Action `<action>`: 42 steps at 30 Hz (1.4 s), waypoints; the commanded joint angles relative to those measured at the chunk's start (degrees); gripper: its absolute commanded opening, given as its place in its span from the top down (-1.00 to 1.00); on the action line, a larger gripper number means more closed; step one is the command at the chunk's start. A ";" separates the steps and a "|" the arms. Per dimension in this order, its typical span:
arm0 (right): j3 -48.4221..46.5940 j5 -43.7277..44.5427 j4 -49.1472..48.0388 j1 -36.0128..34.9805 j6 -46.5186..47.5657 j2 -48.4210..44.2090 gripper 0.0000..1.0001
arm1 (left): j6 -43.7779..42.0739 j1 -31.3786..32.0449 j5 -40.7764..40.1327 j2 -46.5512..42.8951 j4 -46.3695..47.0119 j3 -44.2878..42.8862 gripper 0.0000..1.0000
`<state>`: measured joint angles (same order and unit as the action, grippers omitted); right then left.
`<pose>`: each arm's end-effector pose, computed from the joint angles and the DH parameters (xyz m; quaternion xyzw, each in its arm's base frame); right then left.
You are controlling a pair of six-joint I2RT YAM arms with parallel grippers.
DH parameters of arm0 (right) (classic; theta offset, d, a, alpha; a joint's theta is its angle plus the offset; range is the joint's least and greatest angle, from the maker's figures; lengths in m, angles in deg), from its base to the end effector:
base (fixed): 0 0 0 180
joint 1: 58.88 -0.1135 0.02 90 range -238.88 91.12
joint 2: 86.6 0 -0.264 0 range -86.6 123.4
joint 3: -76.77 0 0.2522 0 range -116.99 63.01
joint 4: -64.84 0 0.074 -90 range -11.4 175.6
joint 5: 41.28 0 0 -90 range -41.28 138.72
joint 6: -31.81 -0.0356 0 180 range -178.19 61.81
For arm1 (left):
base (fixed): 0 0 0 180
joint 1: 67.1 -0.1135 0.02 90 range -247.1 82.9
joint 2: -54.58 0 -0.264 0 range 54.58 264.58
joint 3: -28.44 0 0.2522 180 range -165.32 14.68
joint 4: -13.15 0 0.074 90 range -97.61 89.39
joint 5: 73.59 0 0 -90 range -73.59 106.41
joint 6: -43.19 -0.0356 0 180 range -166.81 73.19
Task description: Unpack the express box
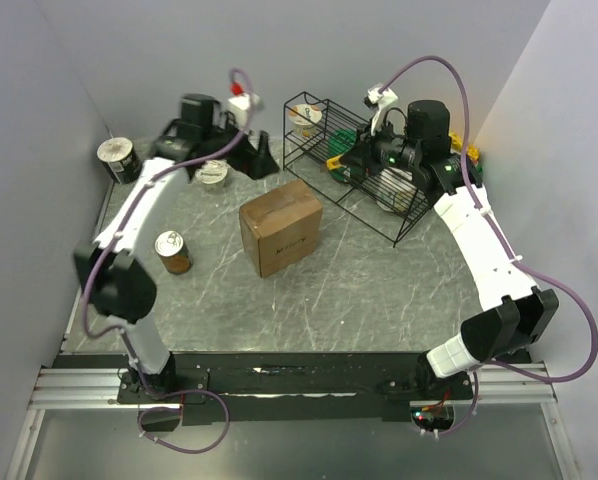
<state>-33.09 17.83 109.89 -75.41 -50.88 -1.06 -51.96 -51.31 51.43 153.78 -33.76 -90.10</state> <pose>0.3084 0.1106 0.4436 -0.3119 0.7447 0.2624 0.5284 0.3713 -0.1262 0.4099 0.3015 0.7737 -0.3020 0.4683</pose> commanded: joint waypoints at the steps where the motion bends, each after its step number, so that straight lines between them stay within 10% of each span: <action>1: 1.78 -1.78 -2.37 1.15 -1.07 -3.62 1.00 | 4.09 3.80 -0.05 4.76 -0.17 -2.19 -0.93; 9: 8.03 -4.79 -3.52 3.70 -2.83 -6.79 1.00 | 1.56 5.56 6.79 5.66 -2.27 4.65 -0.96; 17: 13.11 -9.10 -6.15 3.62 -5.02 -6.69 1.00 | -5.93 5.39 11.91 3.28 -7.03 13.44 -0.46; 32: 27.36 12.07 -26.09 -4.82 -18.30 -17.68 1.00 | -0.83 4.69 10.24 5.39 -3.33 15.74 -0.37; 42: 23.68 12.53 -22.86 -5.97 -18.03 -13.92 1.00 | 0.31 4.60 10.68 5.83 -2.36 15.83 -0.35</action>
<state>-6.36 28.84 87.82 -81.12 -67.84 -16.63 -50.12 -47.02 65.70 156.84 -32.32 -76.15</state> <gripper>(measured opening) 0.230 0.681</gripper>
